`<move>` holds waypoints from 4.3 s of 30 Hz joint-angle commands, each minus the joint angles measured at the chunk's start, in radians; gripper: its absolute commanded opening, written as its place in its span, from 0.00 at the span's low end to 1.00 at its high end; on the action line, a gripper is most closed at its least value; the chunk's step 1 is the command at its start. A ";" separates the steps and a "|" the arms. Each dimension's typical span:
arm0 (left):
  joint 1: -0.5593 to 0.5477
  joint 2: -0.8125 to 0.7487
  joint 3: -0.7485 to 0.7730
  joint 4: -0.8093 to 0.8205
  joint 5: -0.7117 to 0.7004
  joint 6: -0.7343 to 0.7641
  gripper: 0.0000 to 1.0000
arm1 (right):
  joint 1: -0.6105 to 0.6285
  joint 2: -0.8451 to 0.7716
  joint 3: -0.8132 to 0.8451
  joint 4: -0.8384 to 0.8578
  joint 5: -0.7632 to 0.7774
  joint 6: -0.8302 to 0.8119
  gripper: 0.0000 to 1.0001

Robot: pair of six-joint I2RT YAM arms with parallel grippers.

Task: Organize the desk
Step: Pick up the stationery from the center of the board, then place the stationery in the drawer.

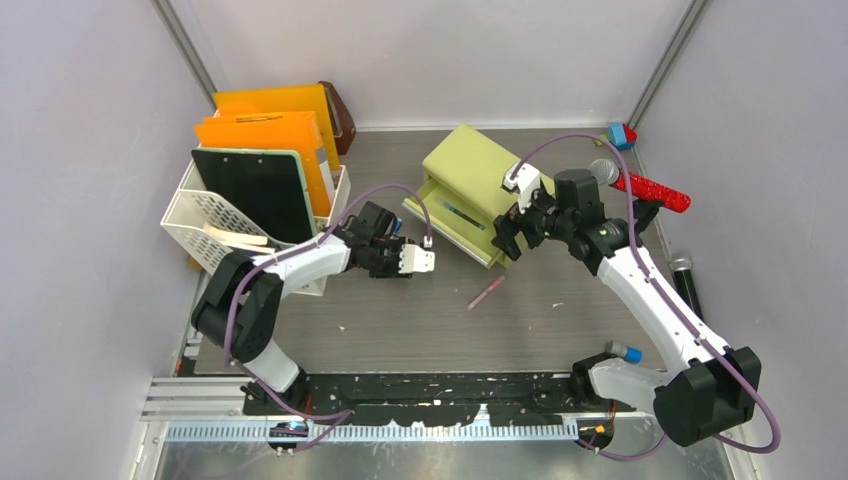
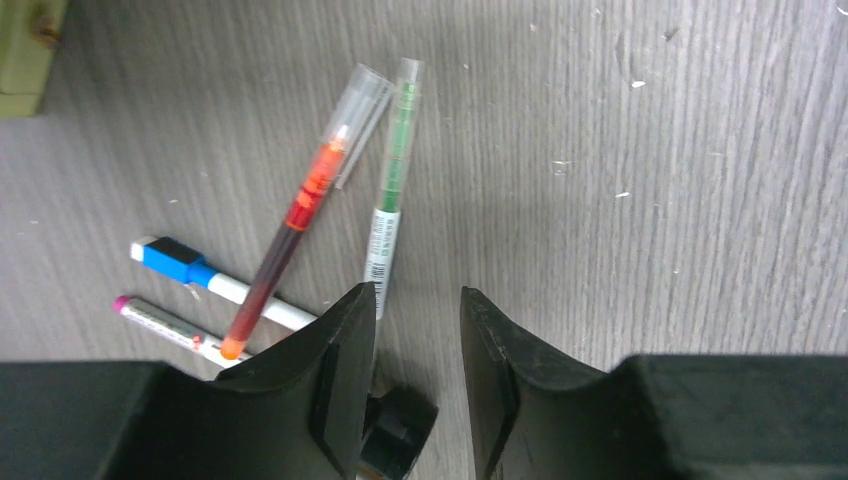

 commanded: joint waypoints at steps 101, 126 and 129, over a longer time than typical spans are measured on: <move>-0.152 -0.056 0.562 -0.383 0.011 -0.022 0.00 | -0.048 0.043 0.032 0.012 0.016 0.046 0.95; -0.173 0.198 0.845 -0.347 -0.183 0.147 0.57 | -0.109 -0.147 0.099 -0.156 0.037 -0.052 0.98; -0.173 0.171 0.842 -0.321 -0.210 0.096 0.72 | -0.109 -0.191 0.101 -0.297 -0.012 -0.138 0.99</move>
